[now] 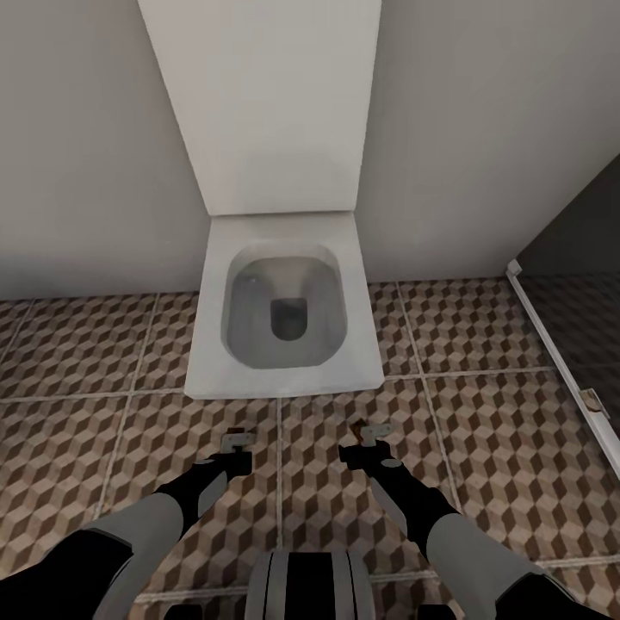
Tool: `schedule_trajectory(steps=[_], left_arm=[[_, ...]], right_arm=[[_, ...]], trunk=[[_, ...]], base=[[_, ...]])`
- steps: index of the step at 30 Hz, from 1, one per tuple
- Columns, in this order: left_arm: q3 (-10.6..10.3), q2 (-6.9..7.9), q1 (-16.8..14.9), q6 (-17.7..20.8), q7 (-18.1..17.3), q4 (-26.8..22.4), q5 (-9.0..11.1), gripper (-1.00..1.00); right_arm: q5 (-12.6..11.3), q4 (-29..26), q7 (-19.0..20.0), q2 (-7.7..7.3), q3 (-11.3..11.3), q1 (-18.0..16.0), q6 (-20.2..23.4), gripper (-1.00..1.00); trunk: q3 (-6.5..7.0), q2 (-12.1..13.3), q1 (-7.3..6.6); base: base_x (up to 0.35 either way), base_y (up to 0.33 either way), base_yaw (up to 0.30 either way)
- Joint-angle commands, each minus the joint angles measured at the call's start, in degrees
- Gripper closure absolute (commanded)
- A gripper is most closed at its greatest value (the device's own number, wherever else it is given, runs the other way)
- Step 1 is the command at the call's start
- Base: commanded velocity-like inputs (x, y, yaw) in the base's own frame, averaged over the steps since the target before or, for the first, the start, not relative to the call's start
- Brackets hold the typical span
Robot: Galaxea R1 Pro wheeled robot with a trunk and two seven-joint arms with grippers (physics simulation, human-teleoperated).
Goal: Take the four mousetraps from the cabinet in the bathroom and place them on the bathroom floor. Make sure all four end up on the same floor surface, and ensure that at least two of them are either under or directly next to the same bathroom sink.
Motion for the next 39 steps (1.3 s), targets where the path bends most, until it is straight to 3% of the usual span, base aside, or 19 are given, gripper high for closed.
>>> schedule_trajectory(steps=[1,23,37,38,39], left_arm=[[-0.5,0.02,0.0,0.3,0.2,-0.1,0.4,1.00],[-0.5,0.01,0.0,0.3,0.2,-0.1,0.4,1.00],[-0.5,0.01,0.0,-0.8,0.2,-0.1,0.4,1.00],[-0.6,0.01,0.0,-1.6,0.2,0.0,0.4,-1.00],[-0.6,0.01,0.0,-2.4,0.2,0.0,0.4,-1.00]], right_arm=[[-0.5,-0.1,-0.5,-0.05,0.5,0.0,0.3,-1.00],[-0.5,-0.1,-0.5,-0.05,0.5,0.0,0.3,-1.00],[-0.5,-0.1,-0.5,-0.05,0.5,0.0,0.3,-1.00],[-0.5,-0.1,-0.5,-0.05,0.5,0.0,0.3,-1.00],[-0.5,-0.1,-0.6,-0.05,0.5,0.0,0.3,-1.00]], trunk=[[-0.03,0.0,-0.01],[-1.30,0.0,-0.01],[-1.38,0.0,-0.01],[-1.38,0.0,-0.01],[-1.38,0.0,-0.01]], base=[[0.000,0.000,0.000],[0.000,0.000,0.000],[0.000,0.000,0.000],[0.000,0.000,0.000],[0.000,0.000,0.000]])
